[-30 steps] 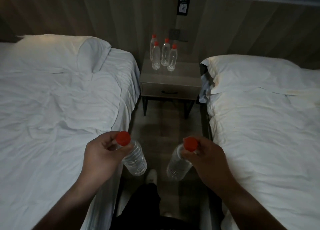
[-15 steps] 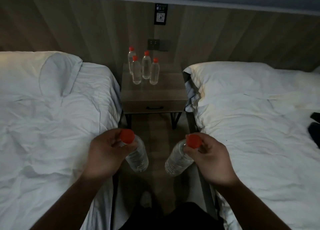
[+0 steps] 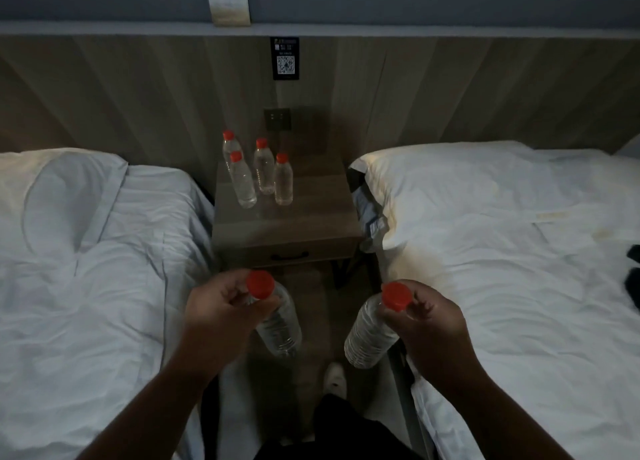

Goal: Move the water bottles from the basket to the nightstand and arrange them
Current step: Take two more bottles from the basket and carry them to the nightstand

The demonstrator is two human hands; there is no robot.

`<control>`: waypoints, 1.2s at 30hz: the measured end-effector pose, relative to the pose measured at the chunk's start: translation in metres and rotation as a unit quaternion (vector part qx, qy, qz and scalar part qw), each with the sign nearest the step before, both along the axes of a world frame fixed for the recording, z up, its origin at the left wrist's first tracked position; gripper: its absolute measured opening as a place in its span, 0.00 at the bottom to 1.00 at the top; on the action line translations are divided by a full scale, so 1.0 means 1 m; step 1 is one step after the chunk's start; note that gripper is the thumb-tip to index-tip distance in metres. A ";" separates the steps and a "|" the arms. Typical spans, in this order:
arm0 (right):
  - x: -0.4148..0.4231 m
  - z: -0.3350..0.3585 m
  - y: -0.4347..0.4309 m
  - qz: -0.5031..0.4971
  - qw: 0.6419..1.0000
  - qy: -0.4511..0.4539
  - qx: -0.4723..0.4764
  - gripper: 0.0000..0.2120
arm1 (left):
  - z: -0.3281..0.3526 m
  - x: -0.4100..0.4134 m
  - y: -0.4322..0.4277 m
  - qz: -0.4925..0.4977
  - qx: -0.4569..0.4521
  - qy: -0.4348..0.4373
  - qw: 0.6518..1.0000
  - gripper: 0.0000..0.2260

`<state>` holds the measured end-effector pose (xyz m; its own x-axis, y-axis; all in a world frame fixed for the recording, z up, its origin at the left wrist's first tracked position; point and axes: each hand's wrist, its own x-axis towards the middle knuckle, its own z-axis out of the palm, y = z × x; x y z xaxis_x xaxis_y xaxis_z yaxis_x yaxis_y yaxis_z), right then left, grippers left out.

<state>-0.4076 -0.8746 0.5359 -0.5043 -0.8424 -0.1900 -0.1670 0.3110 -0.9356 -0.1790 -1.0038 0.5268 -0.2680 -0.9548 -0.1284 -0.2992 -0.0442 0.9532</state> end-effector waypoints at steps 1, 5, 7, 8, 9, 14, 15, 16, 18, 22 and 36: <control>-0.010 -0.002 -0.009 0.007 1.000 0.013 0.005 0.10 | -0.002 -0.008 -0.008 0.008 0.001 0.011 1.000 0.11; -0.043 -0.002 -0.051 0.059 0.994 0.084 0.036 0.13 | -0.004 -0.035 -0.038 0.032 -0.046 -0.012 0.998 0.09; -0.053 0.002 -0.072 0.079 0.993 0.077 0.049 0.12 | -0.003 -0.044 -0.051 0.046 -0.066 -0.036 0.996 0.11; -0.059 0.001 -0.082 0.086 0.992 0.073 0.051 0.12 | -0.002 -0.047 -0.056 0.054 -0.072 -0.046 0.995 0.10; -0.063 0.001 -0.093 0.093 0.992 0.075 0.050 0.11 | -0.003 -0.050 -0.062 0.062 -0.069 -0.046 0.995 0.10; -0.066 -0.006 -0.142 0.130 0.988 0.059 0.057 0.13 | -0.002 -0.048 -0.088 0.125 -0.052 -0.063 0.989 0.09; -0.064 -0.008 -0.153 0.139 0.986 0.064 0.061 0.14 | -0.001 -0.048 -0.095 0.141 -0.043 -0.069 0.987 0.08; -0.063 -0.011 -0.164 0.148 0.984 0.067 0.067 0.14 | -0.002 -0.046 -0.103 0.154 -0.035 -0.075 0.985 0.09; -0.060 -0.015 -0.186 0.161 0.981 0.072 0.074 0.13 | -0.006 -0.040 -0.118 0.168 -0.022 -0.086 0.982 0.10; -0.049 -0.025 -0.232 0.179 0.977 0.063 0.093 0.14 | -0.020 -0.028 -0.158 0.178 -0.003 -0.103 0.979 0.10; -0.019 -0.084 -0.382 0.228 0.953 0.130 0.150 0.17 | -0.082 -0.003 -0.310 0.141 0.014 -0.170 0.975 0.15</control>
